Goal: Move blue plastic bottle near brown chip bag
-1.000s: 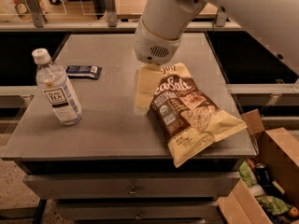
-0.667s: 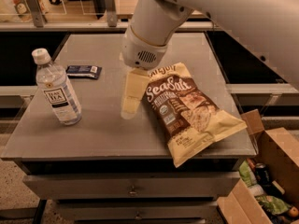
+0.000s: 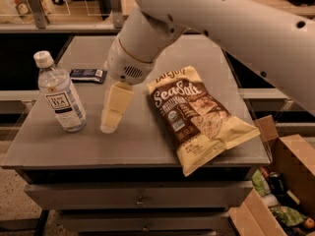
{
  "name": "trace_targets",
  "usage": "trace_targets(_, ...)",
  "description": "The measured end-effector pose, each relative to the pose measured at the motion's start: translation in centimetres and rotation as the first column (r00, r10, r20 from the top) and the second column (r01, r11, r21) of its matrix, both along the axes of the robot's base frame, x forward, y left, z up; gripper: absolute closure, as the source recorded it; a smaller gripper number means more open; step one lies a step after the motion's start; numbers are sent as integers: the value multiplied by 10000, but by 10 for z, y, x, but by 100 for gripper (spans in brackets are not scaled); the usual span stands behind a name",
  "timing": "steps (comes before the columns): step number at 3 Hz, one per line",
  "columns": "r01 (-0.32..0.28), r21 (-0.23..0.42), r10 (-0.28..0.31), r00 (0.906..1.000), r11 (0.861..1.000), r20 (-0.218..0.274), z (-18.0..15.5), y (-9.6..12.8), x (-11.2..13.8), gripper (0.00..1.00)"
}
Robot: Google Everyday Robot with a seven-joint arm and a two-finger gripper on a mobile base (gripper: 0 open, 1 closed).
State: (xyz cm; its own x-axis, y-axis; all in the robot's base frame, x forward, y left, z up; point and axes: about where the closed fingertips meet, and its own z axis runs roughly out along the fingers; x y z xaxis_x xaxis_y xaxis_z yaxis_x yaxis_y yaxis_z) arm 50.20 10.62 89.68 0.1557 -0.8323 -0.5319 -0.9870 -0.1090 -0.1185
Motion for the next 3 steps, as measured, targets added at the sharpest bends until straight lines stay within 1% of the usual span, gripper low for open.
trace_targets(1,-79,794,101,9996,9968,-272,-3,28,0,0)
trace_targets(2,-182,1597,296,9972,9870,-693,0,53,-2,0)
trace_targets(3,-213,2298,502,9914,9730,-1208,5,75,-5,0)
